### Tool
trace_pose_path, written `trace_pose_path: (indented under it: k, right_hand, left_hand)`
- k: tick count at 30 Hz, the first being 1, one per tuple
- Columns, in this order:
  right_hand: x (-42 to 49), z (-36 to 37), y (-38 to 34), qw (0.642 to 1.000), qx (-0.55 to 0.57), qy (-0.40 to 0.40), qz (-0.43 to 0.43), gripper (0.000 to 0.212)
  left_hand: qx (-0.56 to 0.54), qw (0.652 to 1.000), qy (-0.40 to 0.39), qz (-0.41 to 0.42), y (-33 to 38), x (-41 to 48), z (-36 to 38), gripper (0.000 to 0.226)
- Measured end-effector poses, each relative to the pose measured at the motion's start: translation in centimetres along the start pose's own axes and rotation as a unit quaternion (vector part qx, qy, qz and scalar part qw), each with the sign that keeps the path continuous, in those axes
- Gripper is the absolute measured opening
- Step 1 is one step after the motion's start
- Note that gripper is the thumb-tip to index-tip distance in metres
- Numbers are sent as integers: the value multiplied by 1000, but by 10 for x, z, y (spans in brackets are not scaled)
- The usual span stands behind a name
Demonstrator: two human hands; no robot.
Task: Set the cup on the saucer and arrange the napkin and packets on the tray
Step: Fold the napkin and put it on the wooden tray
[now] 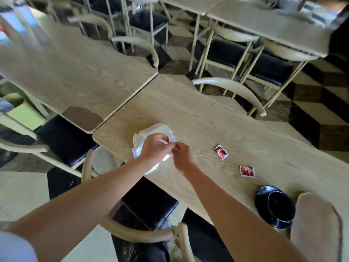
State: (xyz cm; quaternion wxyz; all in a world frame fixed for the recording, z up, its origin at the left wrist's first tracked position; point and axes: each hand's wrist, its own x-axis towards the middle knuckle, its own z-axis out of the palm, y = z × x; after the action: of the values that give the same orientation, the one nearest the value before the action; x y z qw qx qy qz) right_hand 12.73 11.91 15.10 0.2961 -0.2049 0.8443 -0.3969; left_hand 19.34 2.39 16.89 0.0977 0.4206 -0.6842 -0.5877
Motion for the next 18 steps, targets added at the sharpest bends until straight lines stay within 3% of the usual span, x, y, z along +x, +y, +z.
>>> trace_pose_path:
  k: [9, 12, 15, 18]
  right_hand:
    - [-65, -98, -33, 982, 37, 157, -99, 11]
    - [-81, -117, -42, 977, 89, 159, -107, 20]
    - [-93, -130, -47, 973, 134, 152, -110, 27]
    - [-102, -144, -52, 969, 131, 170, -124, 21]
  left_hand:
    - [-69, 991, 43, 106, 94, -59, 24, 23]
    - [-97, 987, 35, 126, 106, -77, 29, 29]
    - [-114, 978, 9, 177, 115, -91, 30, 15]
    - [-95, 970, -24, 221, 125, -98, 23, 19]
